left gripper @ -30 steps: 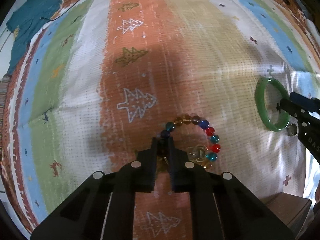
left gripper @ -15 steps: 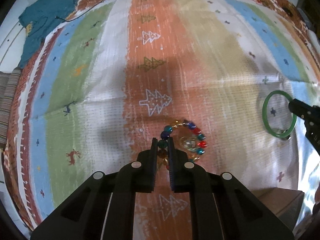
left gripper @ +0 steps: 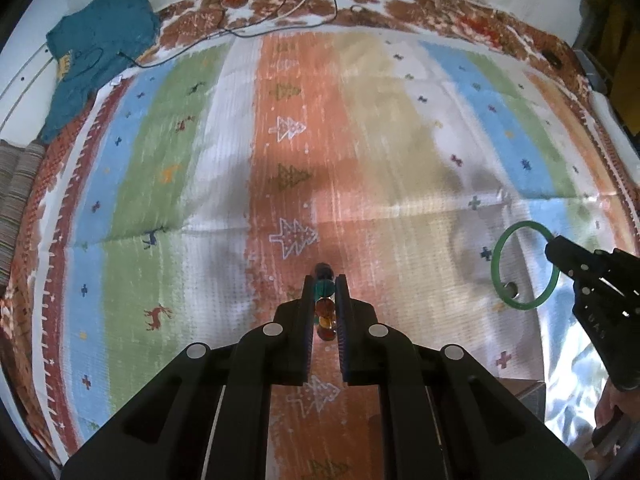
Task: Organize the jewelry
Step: 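Lift both pieces and carry them over the silver tin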
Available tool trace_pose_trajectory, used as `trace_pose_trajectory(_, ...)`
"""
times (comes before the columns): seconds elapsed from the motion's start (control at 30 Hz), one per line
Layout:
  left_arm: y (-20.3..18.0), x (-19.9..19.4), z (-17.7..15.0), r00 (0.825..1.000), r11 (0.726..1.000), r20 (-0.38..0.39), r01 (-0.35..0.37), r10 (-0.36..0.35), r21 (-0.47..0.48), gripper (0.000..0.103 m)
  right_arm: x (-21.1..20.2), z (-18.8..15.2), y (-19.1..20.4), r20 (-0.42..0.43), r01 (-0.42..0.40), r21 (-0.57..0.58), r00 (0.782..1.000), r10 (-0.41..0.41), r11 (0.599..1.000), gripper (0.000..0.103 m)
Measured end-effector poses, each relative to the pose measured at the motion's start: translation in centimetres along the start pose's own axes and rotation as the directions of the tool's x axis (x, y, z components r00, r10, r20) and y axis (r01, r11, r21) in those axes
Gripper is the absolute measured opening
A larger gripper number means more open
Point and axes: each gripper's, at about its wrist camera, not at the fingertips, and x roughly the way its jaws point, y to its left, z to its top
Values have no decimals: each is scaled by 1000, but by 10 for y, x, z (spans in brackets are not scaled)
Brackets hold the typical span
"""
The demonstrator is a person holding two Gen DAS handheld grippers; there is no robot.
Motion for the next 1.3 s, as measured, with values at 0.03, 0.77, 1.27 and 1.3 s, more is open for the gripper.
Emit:
trace_pose_trajectory(0.03,0,-3,0,1000,1000,5,4,-4,0,9,-2,0,-1,3,1,2,1000,-1,1000,8)
trace_pose_trajectory(0.77,-20,-57,-18,994,997,88,65,-69,43,9,-41,-19,5,70,-33,-1,997,33,999,8)
trace_pose_trajectory(1.27,-34,-81,-41,988,993,119,88,-97,75,9,-59,-32,13,96,-15,-23,995,17,1000,8)
trace_pose_trajectory(1.3,-35,-84,-43,987,993,124,90,-99,78,9,-60,-33,14,96,-13,-26,995,15,1000,8)
